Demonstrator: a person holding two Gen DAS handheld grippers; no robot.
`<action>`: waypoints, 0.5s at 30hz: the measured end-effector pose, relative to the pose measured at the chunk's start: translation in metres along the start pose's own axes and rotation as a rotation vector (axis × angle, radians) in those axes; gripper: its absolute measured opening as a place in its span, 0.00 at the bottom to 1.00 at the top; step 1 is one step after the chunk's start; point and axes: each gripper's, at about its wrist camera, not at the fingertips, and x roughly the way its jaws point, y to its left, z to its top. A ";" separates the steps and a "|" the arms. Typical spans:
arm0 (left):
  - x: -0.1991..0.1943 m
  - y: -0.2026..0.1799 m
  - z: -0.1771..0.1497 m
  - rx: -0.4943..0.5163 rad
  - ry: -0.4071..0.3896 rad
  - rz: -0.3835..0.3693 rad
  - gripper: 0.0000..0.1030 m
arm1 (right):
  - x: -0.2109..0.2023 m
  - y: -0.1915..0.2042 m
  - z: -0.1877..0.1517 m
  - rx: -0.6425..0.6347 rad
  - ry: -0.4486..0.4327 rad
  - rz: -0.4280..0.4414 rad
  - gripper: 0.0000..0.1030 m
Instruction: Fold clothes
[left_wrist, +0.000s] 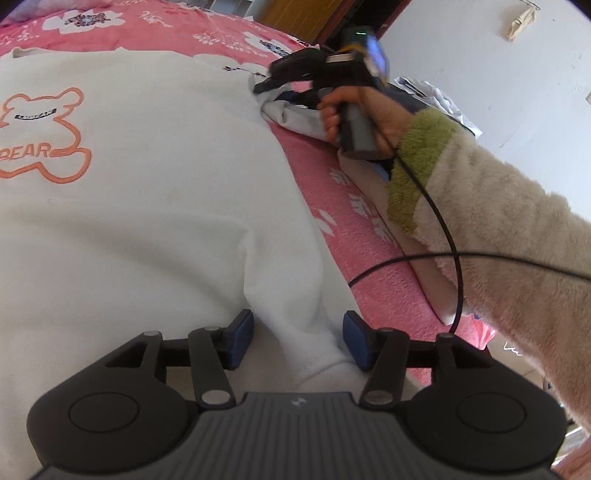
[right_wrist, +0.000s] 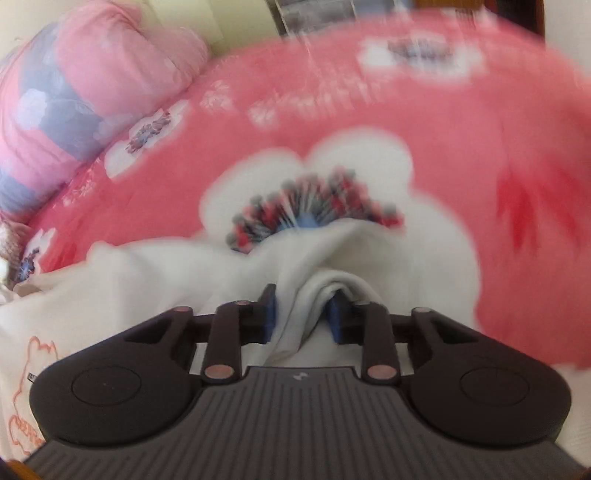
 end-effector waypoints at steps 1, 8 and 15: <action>-0.002 0.001 0.001 -0.009 -0.010 0.001 0.60 | -0.007 -0.006 0.002 0.062 0.008 0.025 0.36; -0.039 0.007 -0.002 -0.075 -0.142 -0.020 0.68 | -0.095 -0.029 -0.005 0.320 0.110 0.130 0.67; -0.078 0.011 -0.024 -0.036 -0.199 0.006 0.68 | -0.229 -0.023 -0.089 0.241 0.059 0.388 0.67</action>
